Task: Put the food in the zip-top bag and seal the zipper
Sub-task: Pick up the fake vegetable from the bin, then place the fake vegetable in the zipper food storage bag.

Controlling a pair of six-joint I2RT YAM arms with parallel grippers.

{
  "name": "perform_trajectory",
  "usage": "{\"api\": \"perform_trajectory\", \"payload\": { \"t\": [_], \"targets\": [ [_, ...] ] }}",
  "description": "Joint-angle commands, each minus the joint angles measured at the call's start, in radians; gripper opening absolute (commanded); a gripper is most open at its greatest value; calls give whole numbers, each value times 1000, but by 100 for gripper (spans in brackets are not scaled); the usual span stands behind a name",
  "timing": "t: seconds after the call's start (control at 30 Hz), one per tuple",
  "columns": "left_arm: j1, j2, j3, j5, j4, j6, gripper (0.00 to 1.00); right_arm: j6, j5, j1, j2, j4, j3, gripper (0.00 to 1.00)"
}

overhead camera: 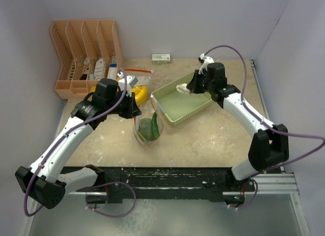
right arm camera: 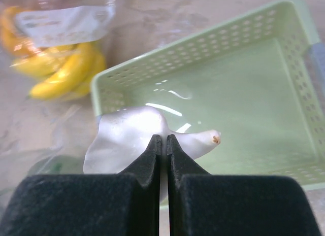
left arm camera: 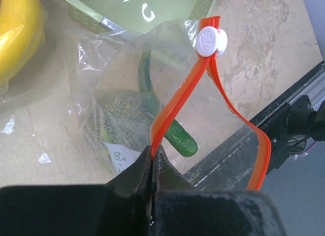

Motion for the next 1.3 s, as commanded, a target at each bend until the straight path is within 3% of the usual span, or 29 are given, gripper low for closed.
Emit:
{"api": "perform_trajectory", "payload": {
  "t": [0.0, 0.23, 0.37, 0.53, 0.77, 0.83, 0.93, 1.1, 1.17, 1.27],
  "targets": [
    [6, 14, 10, 9, 44, 11, 0, 15, -251, 29, -152, 90, -18, 0],
    [6, 29, 18, 6, 44, 11, 0, 79, -451, 213, -344, 225, -64, 0],
    [6, 38, 21, 7, 41, 9, 0, 118, -488, 294, -407, 274, -97, 0],
    [6, 42, 26, 6, 41, 3, 0, 142, -489, 381, -415, 308, -142, 0],
    [6, 47, 24, 4, 44, -3, 0, 136, -429, 468, -309, 283, -175, 0],
    [6, 46, 25, 5, 50, -4, 0, 133, -424, 480, -294, 286, -178, 9],
    [6, 58, 34, 8, 48, -3, 0, 110, -340, 492, -273, 218, -157, 42],
    [6, 57, 32, 3, 42, 5, 0, 93, -200, 494, -331, 160, -155, 86],
    [6, 57, 28, 2, 44, 5, 0, 86, -160, 494, -363, 137, -151, 93],
    [6, 56, 36, 7, 41, 4, 0, 84, -30, 494, -432, 12, -119, 95]
  ]
}}
